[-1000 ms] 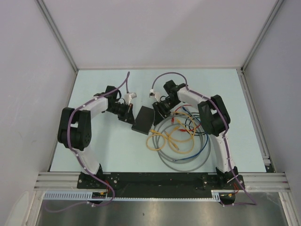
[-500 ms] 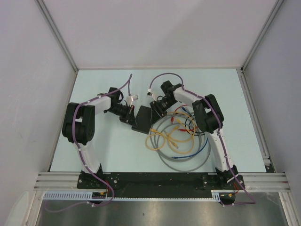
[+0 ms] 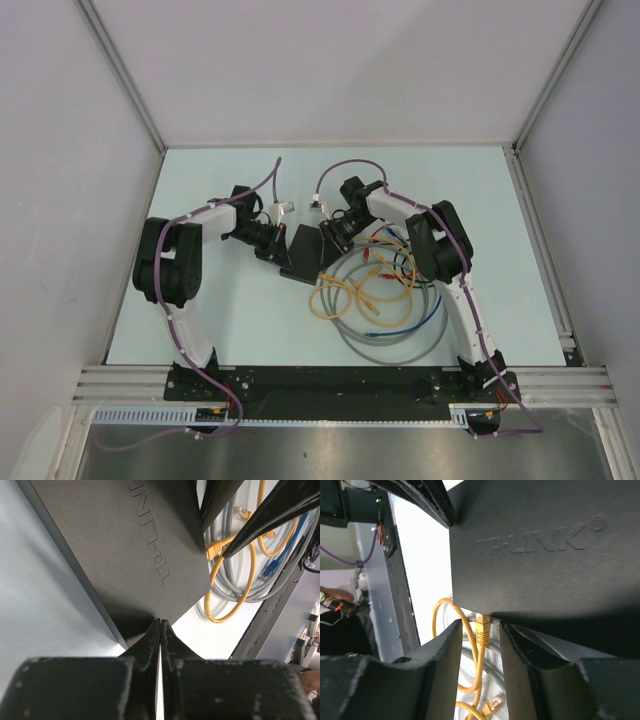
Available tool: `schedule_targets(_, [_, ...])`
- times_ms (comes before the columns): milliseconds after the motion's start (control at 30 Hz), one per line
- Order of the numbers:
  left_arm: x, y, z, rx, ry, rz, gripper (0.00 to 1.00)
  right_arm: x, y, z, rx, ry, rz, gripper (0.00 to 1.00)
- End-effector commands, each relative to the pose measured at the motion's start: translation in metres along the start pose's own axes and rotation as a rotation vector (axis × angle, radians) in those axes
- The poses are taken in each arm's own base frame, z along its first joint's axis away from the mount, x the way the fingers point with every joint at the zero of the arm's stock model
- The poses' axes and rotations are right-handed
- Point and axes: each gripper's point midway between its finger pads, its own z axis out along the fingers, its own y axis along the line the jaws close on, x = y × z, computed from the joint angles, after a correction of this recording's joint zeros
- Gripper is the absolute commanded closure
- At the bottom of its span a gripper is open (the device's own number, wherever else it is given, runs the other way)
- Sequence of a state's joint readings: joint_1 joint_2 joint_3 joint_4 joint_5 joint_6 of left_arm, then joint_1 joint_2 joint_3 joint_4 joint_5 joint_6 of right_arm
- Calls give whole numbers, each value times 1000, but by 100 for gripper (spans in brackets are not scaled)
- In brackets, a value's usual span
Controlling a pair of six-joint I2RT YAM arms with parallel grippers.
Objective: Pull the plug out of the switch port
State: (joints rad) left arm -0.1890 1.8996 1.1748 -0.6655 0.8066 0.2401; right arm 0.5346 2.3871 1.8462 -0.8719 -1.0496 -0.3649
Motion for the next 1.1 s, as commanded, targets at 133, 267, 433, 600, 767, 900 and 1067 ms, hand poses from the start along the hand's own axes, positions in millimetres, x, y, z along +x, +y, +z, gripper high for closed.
schedule_targets(133, [9, 20, 15, -74, 50, 28, 96, 22, 10, 22, -95, 70, 41, 62])
schedule_targets(267, [8, 19, 17, -71, 56, 33, 96, 29, 4, 26, -84, 81, 90, 60])
schedule_targets(433, [9, 17, 18, -76, 63, 40, 96, 33, -11, 30, -19, 79, 132, 60])
schedule_targets(600, [10, 17, 18, -81, 65, 45, 97, 36, -20, 35, 67, 94, 139, 61])
schedule_targets(767, [11, 18, 18, -88, 69, 48, 96, 42, -28, 41, 150, 128, 122, 65])
schedule_targets(900, [11, 19, 17, -95, 71, 53, 96, 49, -36, 46, 209, 158, 129, 61])
schedule_targets(1067, [12, 19, 17, -98, 78, 54, 96, 57, -51, 47, 300, 185, 127, 63])
